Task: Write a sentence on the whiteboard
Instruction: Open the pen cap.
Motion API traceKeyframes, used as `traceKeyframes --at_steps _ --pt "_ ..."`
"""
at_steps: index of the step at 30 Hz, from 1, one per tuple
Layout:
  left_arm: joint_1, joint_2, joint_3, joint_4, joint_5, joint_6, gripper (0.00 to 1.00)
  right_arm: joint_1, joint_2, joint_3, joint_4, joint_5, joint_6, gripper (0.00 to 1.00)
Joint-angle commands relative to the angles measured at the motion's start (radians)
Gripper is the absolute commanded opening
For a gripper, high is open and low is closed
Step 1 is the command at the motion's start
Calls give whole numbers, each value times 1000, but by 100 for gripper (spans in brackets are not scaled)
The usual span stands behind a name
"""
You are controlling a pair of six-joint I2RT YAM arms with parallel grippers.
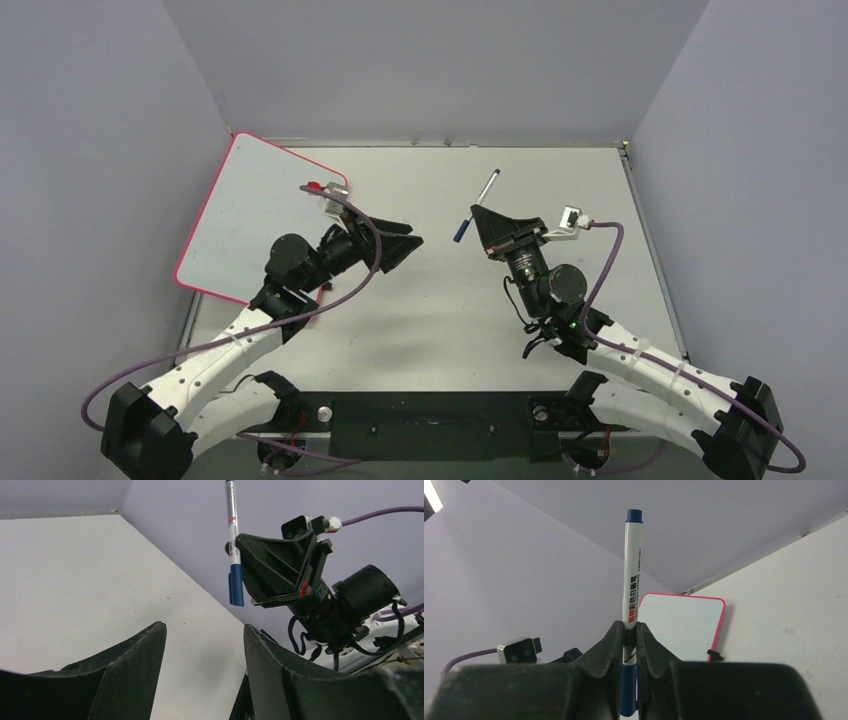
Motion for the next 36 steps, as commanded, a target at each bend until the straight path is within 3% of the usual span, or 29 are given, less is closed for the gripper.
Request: traceKeyframes --at_steps 1,14,27,36 --pt "-75 54 38 189 8 -2 55 9 -16 -27 186 21 33 0" --pt "-176 240 139 300 3 24 53 66 -22 -20 158 55 -1 0" --pt "-206 242 165 298 27 58 53 81 -15 -7 104 79 -22 0" --pt "-219 213 165 243 26 110 62 82 -16 5 69 64 -38 0"
